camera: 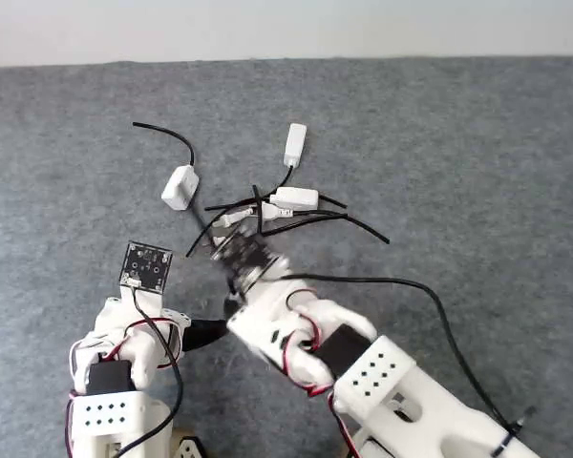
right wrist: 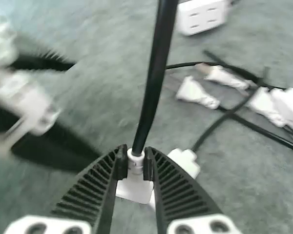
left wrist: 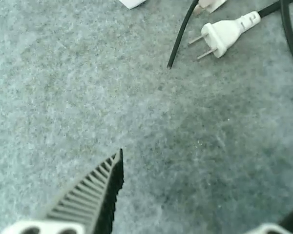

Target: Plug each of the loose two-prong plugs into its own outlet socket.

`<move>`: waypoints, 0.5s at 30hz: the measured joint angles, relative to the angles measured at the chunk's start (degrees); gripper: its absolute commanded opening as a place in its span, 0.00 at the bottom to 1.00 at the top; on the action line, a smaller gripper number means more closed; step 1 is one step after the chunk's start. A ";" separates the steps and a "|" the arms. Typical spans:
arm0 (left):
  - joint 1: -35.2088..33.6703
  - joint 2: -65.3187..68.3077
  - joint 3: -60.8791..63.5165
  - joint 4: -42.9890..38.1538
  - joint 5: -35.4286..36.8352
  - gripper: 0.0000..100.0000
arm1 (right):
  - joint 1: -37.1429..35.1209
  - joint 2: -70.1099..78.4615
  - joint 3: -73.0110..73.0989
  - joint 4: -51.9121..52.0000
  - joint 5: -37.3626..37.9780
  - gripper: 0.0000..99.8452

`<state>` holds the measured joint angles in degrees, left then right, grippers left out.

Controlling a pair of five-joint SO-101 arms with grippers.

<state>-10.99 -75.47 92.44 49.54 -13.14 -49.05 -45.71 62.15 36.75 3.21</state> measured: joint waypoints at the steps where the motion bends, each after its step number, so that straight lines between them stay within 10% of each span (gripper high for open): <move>1: 0.00 0.00 0.00 0.00 0.00 0.52 | -0.88 -0.09 0.00 1.05 0.79 0.01; 15: -6.33 0.00 -1.93 -6.15 13.71 0.48 | -5.98 -0.79 -0.18 7.47 5.19 0.01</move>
<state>-17.32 -75.47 90.51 43.38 0.57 -55.03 -46.51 61.98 44.22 8.40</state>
